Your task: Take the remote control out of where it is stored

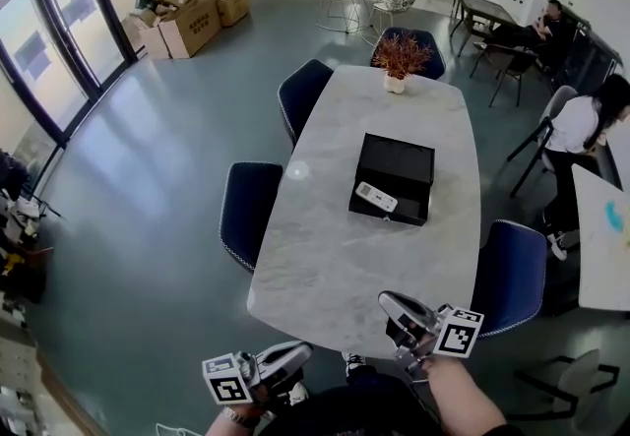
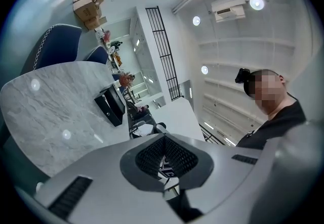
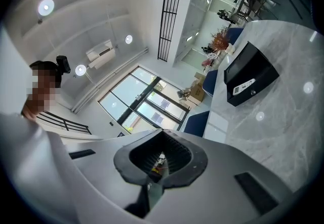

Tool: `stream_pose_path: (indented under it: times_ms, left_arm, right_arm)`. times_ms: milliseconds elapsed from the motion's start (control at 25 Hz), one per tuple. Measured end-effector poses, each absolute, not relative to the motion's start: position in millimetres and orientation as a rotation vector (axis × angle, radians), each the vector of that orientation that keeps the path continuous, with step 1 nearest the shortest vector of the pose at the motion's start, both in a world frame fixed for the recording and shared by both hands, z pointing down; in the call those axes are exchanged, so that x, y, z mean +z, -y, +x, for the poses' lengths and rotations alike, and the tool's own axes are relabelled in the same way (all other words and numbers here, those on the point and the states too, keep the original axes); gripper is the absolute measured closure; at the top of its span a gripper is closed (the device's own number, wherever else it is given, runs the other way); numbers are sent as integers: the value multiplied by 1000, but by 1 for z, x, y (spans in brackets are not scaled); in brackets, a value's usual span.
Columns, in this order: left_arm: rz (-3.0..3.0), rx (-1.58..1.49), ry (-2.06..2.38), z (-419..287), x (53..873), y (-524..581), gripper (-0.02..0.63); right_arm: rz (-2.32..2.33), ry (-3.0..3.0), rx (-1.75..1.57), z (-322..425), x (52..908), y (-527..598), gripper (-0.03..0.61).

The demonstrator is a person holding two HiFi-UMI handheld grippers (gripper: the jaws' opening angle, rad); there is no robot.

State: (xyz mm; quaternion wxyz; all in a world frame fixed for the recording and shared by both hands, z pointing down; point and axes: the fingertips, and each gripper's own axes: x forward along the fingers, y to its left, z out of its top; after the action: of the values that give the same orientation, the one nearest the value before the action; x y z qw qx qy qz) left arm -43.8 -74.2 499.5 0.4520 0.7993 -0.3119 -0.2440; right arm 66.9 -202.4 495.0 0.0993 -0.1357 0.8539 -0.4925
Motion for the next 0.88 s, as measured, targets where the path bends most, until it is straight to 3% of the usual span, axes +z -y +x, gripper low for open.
stream_pose_path:
  times_ms: [880]
  left_arm:
    - [1846,-721,1019,-50,508,96,607]
  right_arm:
    - [-556,-3045,-1211,91,557,367,569]
